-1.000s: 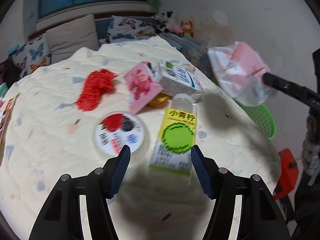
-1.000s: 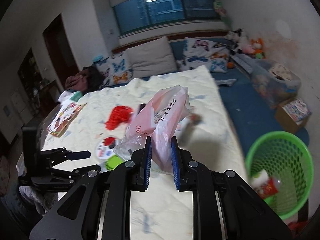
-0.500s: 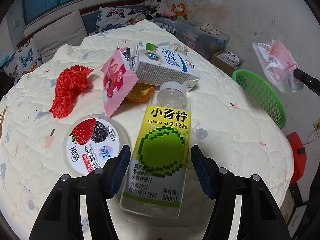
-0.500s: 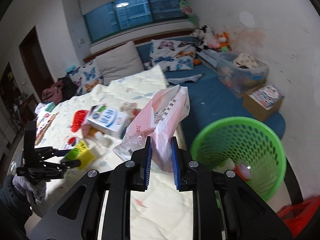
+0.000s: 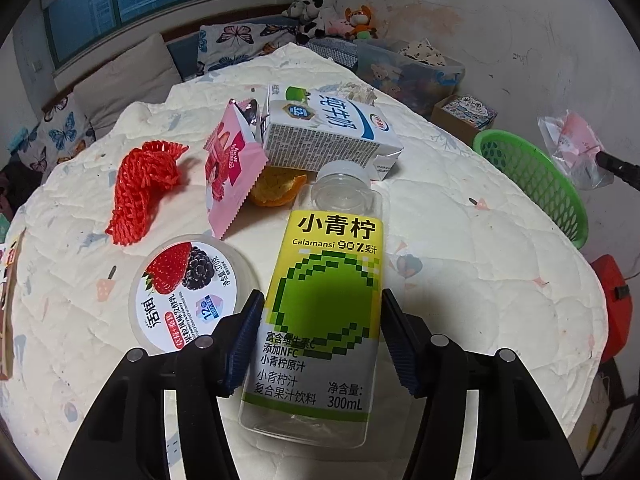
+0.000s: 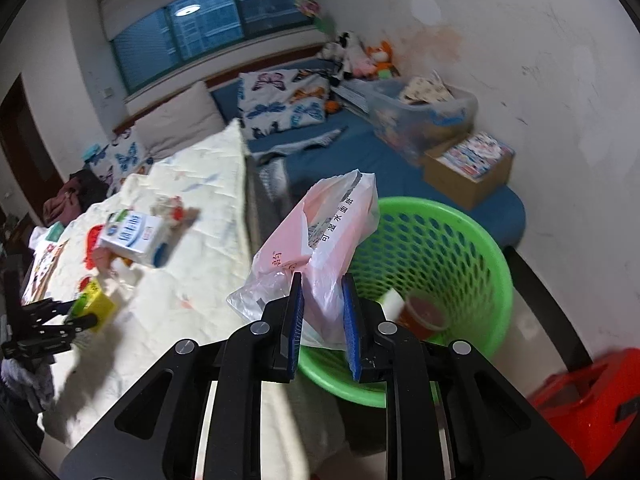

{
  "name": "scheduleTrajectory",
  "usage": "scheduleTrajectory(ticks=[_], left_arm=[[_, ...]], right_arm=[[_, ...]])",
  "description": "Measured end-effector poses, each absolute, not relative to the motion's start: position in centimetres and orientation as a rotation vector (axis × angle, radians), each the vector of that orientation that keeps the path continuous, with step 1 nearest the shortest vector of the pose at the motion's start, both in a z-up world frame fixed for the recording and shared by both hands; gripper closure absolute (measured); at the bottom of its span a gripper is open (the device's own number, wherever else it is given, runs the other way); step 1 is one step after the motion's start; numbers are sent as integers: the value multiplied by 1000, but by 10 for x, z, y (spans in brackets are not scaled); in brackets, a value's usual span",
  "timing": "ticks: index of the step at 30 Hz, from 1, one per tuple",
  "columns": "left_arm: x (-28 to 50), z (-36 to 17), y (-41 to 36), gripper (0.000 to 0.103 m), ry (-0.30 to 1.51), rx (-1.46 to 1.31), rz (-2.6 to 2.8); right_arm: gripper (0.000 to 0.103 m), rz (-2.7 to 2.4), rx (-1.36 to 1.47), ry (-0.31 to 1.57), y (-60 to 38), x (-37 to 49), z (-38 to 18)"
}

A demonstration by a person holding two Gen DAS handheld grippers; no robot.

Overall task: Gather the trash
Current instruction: 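Carry the pink bag into the green basket with the right tool while the left tool grasps the juice bottle, then carry the yellow-label juice bottle over the green basket and open the left tool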

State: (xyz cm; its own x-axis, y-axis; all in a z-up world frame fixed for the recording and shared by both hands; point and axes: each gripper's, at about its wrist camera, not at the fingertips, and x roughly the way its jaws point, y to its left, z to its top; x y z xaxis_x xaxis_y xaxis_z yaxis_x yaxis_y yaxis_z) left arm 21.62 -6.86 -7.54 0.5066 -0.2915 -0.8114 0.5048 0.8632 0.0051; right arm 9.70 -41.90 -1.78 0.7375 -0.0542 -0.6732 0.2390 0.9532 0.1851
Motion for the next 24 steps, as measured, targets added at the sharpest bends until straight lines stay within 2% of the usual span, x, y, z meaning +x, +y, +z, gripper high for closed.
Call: scheduleTrajectory(ticks=[14,16,17,22,24], left_arm=[[190,-40,-67,49,894,173,-509],[186,-34,-71,50,889,162,-522],[185,-31,-74,50,887,156,-534],[177,-18,-98,50,870,164,-587],[174,-12,-113,50,859,170,-621]], right_arm=[[77,-209,322,816,-463,105,-70],[65,-204,338,826,-467,103,-77],[54,-207,343,825,-470,101,-79],[51,-217,359,820,-479,92,-82],[44,-226,366,810,-483,88,-80]])
